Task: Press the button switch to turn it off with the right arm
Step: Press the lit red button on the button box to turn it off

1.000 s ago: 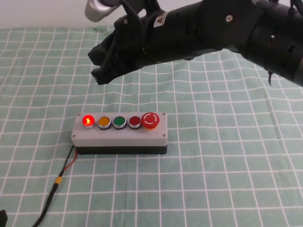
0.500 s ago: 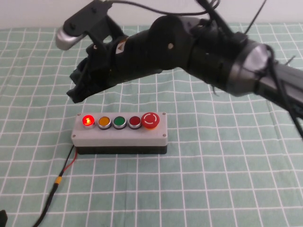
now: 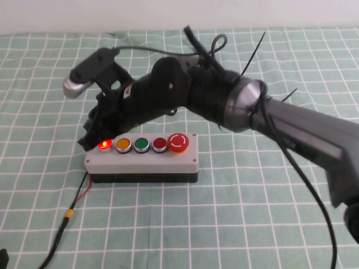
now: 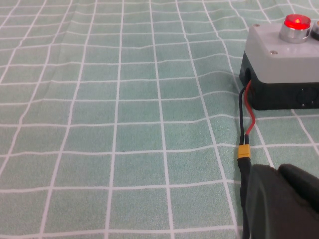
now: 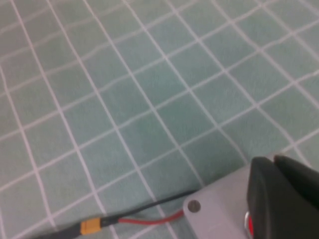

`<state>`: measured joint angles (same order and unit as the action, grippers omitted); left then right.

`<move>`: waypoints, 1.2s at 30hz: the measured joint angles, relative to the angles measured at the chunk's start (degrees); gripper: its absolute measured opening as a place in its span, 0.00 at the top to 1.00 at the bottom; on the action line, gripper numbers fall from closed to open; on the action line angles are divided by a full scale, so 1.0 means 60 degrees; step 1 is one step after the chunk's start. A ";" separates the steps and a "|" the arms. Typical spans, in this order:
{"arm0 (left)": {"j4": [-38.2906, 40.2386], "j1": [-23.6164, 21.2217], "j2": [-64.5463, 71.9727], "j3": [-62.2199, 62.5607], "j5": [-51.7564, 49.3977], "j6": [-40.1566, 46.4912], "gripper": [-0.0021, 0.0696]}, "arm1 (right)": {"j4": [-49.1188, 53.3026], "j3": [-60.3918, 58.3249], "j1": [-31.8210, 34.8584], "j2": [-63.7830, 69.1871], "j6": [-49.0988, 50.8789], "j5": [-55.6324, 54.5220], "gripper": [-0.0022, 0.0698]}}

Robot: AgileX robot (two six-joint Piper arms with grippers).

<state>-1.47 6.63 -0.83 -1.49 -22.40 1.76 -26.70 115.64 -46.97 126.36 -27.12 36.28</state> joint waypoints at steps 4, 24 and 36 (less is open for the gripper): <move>0.0000 0.0000 0.0000 0.0000 0.0000 0.0000 0.98 | 0.0086 0.0000 0.0000 0.0510 0.0009 0.0036 0.99; 0.0000 0.0000 0.0000 0.0000 0.0000 0.0000 0.98 | 0.1080 0.0873 0.0366 -0.1966 0.0840 0.1472 0.99; 0.0000 0.0000 0.0000 0.0000 0.0000 0.0000 0.98 | 0.4171 0.0483 0.1147 -0.4943 0.3294 0.3517 0.99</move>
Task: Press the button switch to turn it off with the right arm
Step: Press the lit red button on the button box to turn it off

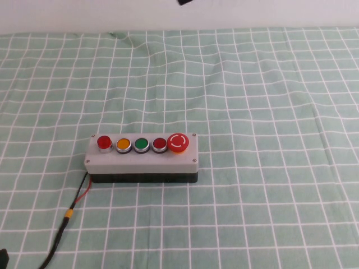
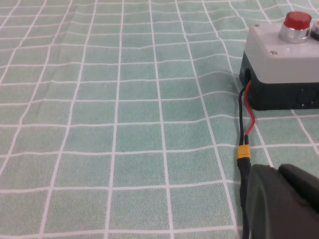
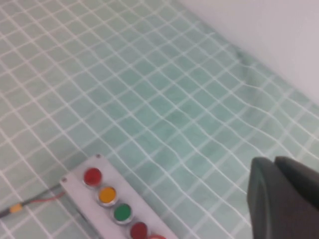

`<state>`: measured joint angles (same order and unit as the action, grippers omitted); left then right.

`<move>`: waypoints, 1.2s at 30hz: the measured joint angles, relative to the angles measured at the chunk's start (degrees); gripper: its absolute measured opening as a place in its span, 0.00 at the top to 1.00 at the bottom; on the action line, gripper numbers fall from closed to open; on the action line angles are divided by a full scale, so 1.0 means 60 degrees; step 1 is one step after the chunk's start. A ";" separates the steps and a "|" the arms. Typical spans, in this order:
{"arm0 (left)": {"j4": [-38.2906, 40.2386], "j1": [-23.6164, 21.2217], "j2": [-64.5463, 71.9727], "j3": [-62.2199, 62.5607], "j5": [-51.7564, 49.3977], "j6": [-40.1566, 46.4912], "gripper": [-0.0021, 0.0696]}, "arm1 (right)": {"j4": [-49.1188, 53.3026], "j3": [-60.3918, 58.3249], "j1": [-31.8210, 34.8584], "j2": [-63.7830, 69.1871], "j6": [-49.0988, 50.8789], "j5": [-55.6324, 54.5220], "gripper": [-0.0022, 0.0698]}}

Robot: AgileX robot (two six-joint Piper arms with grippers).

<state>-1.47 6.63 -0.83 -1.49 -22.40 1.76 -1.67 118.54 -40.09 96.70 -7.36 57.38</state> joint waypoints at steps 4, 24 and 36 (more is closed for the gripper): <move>0.0000 0.0000 0.0000 0.0000 0.0000 0.0000 0.98 | 0.0605 -0.1104 0.0094 -0.0880 0.0282 -0.0081 0.99; 0.0000 0.0000 0.0000 0.0000 0.0000 0.0000 0.98 | 0.0876 -1.2660 0.0180 -0.8328 0.2211 -0.5333 0.99; 0.0000 0.0000 0.0000 0.0000 0.0000 0.0000 0.98 | 0.0832 -1.3924 0.0180 -1.0286 0.2234 -0.4044 0.99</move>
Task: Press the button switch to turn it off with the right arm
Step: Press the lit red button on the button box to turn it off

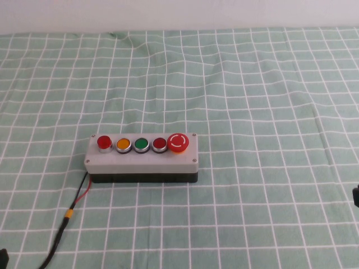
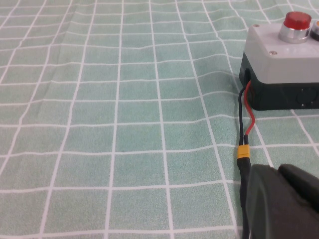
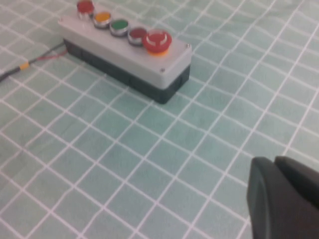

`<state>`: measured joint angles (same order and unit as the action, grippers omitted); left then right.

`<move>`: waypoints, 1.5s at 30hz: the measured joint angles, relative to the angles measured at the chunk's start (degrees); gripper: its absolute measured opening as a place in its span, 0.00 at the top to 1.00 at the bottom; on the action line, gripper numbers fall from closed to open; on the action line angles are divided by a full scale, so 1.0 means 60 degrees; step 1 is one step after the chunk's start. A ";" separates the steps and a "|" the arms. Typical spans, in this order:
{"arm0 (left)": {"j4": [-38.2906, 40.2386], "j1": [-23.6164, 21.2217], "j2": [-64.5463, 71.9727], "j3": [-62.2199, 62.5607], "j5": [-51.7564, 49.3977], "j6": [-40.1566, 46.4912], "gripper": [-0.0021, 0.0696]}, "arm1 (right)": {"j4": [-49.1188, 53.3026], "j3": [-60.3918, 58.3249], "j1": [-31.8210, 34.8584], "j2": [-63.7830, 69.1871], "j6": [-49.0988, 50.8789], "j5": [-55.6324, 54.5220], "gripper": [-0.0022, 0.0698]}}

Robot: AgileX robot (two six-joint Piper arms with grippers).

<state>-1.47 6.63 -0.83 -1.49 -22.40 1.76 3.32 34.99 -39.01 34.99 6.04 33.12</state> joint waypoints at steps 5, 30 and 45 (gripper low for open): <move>0.0000 0.0000 0.0000 0.0000 0.0000 0.0000 0.98 | 0.0000 0.0000 0.0000 0.0000 0.0000 0.0383 0.99; 0.0000 0.0000 0.0000 0.0000 0.0000 0.0000 0.98 | -0.0766 -0.1616 0.3861 -0.3314 -0.0072 -0.0073 0.99; 0.0000 0.0000 0.0000 0.0000 0.0000 0.0000 0.98 | -0.0554 -0.6044 0.5854 -0.5901 -0.0095 -0.4692 0.99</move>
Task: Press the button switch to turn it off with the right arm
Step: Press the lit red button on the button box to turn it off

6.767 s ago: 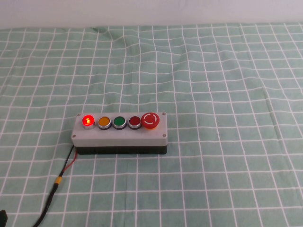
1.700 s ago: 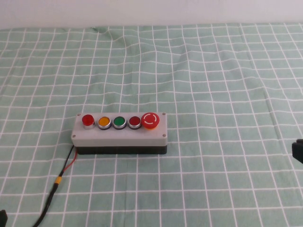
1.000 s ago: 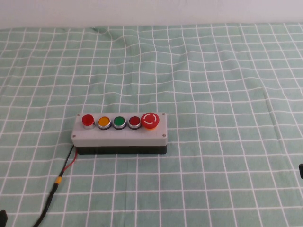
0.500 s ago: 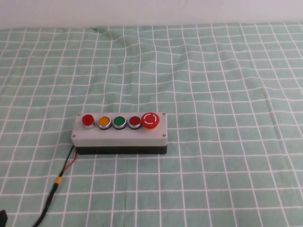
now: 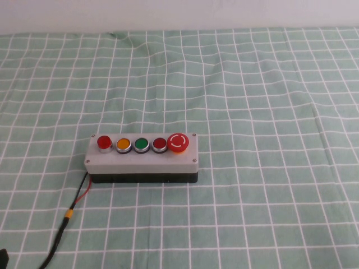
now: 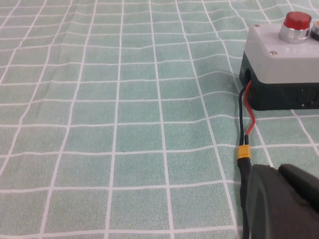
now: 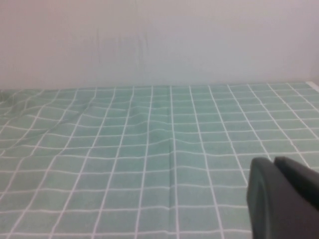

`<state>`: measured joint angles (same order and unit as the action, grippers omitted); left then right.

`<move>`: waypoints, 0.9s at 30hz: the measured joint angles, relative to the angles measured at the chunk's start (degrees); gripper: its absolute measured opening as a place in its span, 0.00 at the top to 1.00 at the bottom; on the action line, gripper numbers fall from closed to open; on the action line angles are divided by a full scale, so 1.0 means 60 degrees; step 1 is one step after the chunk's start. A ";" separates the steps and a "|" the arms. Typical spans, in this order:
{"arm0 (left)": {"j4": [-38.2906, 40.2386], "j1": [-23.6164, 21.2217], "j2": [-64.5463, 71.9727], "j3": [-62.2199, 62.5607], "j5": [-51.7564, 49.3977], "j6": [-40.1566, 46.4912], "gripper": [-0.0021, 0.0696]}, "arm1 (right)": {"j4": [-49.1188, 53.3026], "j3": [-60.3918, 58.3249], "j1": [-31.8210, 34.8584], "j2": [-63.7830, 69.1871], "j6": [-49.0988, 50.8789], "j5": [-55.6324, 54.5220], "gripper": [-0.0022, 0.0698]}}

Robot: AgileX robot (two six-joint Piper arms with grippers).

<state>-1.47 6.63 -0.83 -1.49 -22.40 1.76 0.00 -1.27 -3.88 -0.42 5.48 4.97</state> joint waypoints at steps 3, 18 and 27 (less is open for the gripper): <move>0.0000 0.0000 0.0000 0.0000 0.0000 0.0000 0.98 | 0.0105 -0.0017 0.0158 0.0000 0.0000 0.0429 0.99; 0.0000 0.0000 0.0000 0.0000 0.0000 0.0000 0.98 | 0.0295 -0.0035 0.0459 0.0000 0.0000 0.2660 0.99; 0.0000 0.0000 0.0000 0.0000 0.0000 0.0000 0.98 | 0.0278 -0.0035 0.0459 0.0000 0.0000 0.2660 0.99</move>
<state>-1.47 6.63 -0.83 -1.49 -22.40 1.76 1.67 -1.48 -1.13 -0.42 5.48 20.92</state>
